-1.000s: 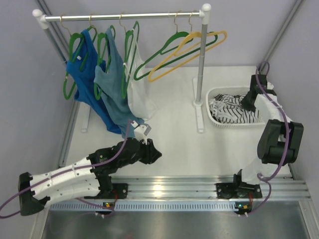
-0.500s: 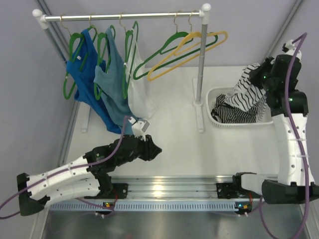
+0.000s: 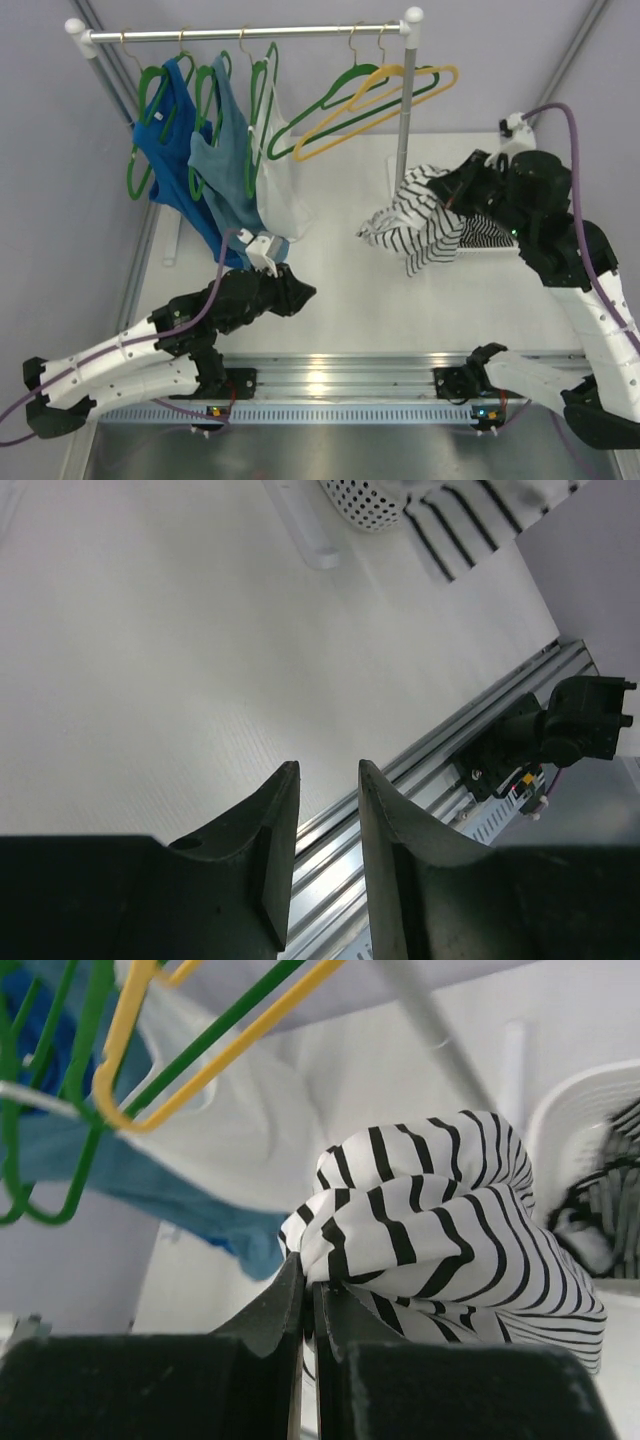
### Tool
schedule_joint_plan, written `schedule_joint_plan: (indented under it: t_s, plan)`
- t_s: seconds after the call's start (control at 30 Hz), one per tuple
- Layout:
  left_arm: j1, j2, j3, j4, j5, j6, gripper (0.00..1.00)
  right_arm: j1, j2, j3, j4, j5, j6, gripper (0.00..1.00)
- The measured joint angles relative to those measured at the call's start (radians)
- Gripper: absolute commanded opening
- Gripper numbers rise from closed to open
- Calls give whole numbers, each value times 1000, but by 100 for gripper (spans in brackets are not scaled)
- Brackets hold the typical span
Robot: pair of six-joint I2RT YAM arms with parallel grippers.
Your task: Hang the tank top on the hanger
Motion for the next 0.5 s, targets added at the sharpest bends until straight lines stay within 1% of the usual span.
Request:
schedule_joint_plan:
  t_s: [0.1,0.13,0.23,0.33,0.37,0.43,0.47,0.5]
  plan:
    - [0,-32,6,-8,-36,-10,36,195,-23,-66,14,39,47,0]
    - [0,-40,7,-11,-47,-13,36,272,-24,-92,26,56,61,1]
    - [0,-54,9,-24,-78,-21,36,419,-8,-195,89,82,101,6]
    - [0,-51,9,-27,-93,-29,36,445,5,-329,138,88,132,9]
    - [0,-48,9,-29,-94,-34,36,440,6,-381,154,91,138,10]
    - [0,-40,8,-30,-94,-43,36,397,5,-498,174,83,148,15]
    - [0,-38,5,-26,-93,-48,36,353,-3,-577,198,70,150,19]
    - [0,-38,-3,-22,-93,-51,36,301,-9,-642,208,50,150,34]
